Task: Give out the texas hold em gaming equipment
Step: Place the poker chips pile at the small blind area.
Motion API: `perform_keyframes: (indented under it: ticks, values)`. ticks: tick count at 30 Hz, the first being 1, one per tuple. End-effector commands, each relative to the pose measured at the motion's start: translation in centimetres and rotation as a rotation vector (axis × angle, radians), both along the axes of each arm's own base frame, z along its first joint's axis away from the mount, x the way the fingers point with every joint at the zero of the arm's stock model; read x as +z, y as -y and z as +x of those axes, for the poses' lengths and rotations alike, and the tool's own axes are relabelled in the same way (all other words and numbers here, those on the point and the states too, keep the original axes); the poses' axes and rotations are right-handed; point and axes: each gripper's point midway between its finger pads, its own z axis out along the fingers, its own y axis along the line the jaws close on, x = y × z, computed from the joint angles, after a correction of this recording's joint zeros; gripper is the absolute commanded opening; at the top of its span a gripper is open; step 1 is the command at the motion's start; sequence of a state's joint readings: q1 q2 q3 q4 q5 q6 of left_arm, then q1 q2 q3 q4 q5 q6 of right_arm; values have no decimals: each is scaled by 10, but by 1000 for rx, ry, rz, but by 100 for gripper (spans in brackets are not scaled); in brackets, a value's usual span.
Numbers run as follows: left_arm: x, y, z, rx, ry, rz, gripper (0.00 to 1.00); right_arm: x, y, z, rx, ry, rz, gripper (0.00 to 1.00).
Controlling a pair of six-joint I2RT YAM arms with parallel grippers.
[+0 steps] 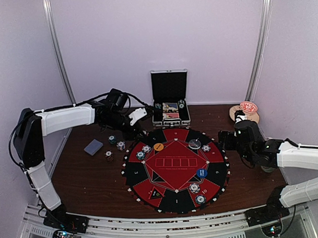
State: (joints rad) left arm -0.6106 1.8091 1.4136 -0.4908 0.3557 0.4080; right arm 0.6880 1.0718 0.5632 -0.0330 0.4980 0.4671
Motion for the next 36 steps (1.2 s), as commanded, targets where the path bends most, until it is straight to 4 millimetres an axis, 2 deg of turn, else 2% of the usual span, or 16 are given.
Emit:
perform_keyframes:
  ticks: [1,6,14,23,31,36]
  values:
    - [16,15,5,13,7,-25,13,9,4,1,-15,24,8,100]
    - [25,21,6,14,15,-43,13,10,4,0,-12,26,11,100]
    - [13,19,-4,-4,-9,-35,13,9,4,1,-13,24,8,100]
    - [2,25,-20,-46,-17,-19,13,6,3,2,-13,16,0,100]
    - [-7,50,-55,-143,-20,3,13,6,3,1,-15,17,3,100]
    - [-9,84,-91,-249,-6,5,13,9,8,1,-38,29,7,100]
